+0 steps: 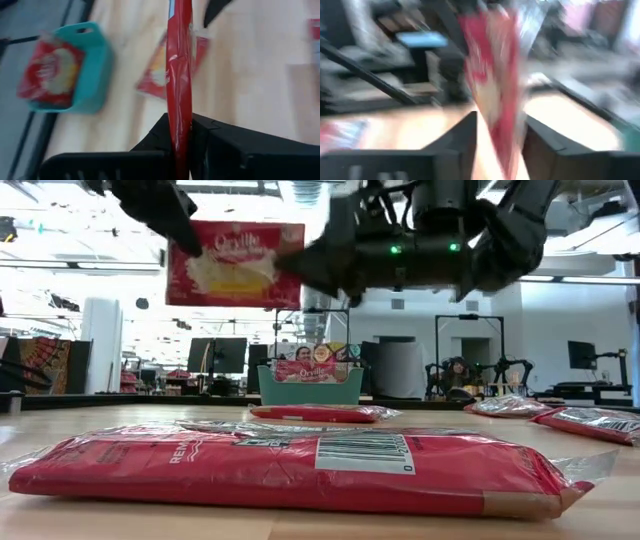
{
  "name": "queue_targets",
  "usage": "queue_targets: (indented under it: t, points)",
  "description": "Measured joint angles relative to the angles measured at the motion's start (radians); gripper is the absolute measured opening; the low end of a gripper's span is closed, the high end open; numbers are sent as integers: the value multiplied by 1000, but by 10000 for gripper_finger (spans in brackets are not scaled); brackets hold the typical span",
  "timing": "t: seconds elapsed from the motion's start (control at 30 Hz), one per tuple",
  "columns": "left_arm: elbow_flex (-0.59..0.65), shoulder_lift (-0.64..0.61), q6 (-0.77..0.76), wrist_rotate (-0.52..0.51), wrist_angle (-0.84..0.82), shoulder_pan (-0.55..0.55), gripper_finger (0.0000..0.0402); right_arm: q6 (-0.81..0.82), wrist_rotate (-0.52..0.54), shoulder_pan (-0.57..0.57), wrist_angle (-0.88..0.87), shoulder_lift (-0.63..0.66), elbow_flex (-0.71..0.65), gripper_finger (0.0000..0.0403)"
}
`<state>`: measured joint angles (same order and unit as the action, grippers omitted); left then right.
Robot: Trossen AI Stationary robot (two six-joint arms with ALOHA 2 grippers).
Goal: Sort popcorn bags into baskets
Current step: Put the red popcorn bag into the green basket
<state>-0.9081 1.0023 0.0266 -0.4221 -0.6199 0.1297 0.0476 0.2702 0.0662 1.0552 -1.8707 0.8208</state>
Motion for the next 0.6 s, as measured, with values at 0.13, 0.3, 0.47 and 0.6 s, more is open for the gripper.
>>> queue_targets:
  t: [0.13,0.3,0.47,0.6]
  points:
    - [0,0,135,-8,83,-156,5,59,256,16,-292,136,-15,225]
    - [0,39,323,185,256,-423,5,78,469,50,-519,294,-29,246]
    - [-14,168,511,444,362,-633,5,85,553,87,-631,391,-31,236]
    - [-80,310,605,497,389,-734,5,87,598,102,-687,431,-32,226]
